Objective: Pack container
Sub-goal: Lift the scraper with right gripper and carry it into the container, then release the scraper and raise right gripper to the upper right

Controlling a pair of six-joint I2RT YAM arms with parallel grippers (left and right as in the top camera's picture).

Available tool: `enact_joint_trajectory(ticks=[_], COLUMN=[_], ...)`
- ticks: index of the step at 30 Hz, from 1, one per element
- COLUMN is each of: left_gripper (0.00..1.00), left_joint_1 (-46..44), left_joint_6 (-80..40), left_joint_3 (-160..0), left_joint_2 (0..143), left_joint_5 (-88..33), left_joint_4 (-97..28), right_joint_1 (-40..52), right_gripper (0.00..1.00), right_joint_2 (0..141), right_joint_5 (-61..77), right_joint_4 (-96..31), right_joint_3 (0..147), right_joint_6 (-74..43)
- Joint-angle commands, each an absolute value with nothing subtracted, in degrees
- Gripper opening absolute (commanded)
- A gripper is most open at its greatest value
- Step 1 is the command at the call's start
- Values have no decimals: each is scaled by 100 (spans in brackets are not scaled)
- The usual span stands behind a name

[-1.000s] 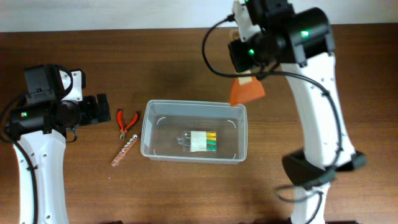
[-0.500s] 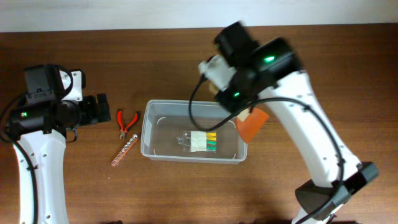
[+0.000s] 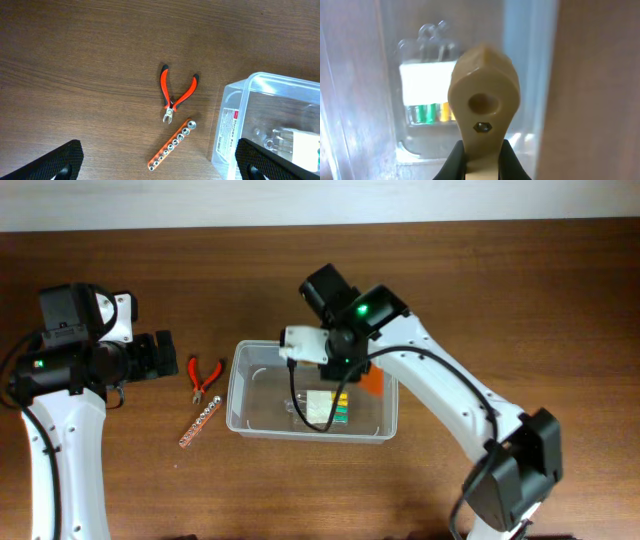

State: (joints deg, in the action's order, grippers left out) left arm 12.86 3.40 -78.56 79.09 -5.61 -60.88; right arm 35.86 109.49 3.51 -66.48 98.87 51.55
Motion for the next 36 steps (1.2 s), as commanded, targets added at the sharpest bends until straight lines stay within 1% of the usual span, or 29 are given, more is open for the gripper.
enact_joint_trajectory(ticks=[1, 12, 14, 15, 16, 17, 18, 19, 20, 21, 22, 23, 26, 30, 33, 36], left_gripper=[99, 99, 99, 99, 99, 99, 99, 99, 99, 99, 99, 99, 99, 99, 99, 99], left_joint_1=[1275, 1275, 1275, 1275, 1275, 1273, 1275, 1275, 1275, 1275, 1275, 1275, 1275, 1273, 1271, 1114], left_joint_6=[355, 353, 355, 355, 353, 353, 353, 353, 353, 353, 353, 355, 357, 416, 1085, 1782], left_joint_3=[-7922, -7922, -7922, -7922, -7922, -7922, -7922, -7922, -7922, -7922, -7922, -7922, -7922, -7922, -7922, -7922], left_joint_2=[7944, 7944, 7944, 7944, 7944, 7944, 7944, 7944, 7944, 7944, 7944, 7944, 7944, 7944, 7944, 7944], left_joint_5=[-602, -602, -602, -602, -602, -602, -602, -602, -604, -602, -602, -602, -602, -628, -851, -947], left_joint_4=[-6090, -6093, -6093, -6093, -6093, -6093, -6093, -6093, -6093, -6095, -6095, -6095, -6095, -6121, -6097, -6106], right_joint_1=[3616, 3599, 3599, 3599, 3599, 3599, 3599, 3599, 3599, 3599, 3599, 3599, 3599, 3564, 3444, 3122], right_gripper=[4, 4, 5, 18, 38, 55, 64, 68, 79, 97, 99, 99, 99, 99, 99, 99], right_joint_2=[11043, 11102, 11102, 11102, 11102, 11100, 11100, 11100, 11100, 11100, 11093, 11089, 11039, 10938, 10836, 10672], right_joint_5=[596, 602, 602, 600, 600, 600, 596, 576, 552, 532, 528, 515, 401, 268, -73, -443], right_joint_4=[-6595, -6318, -6272, -6257, -6230, -6184, -6143, -6106, -6064, -6034, -6042, -6064, -6259, -7310, -7935, -8545], right_joint_3=[9605, 8606, 8554, 8554, 8554, 8556, 8560, 8571, 8584, 8611, 8685, 8790, 9382, 10840, 11998, 13056], right_joint_6=[5400, 5400, 5400, 5400, 5398, 5398, 5398, 5398, 5398, 5398, 5393, 5312, 4628, 3848, 2995, 2161])
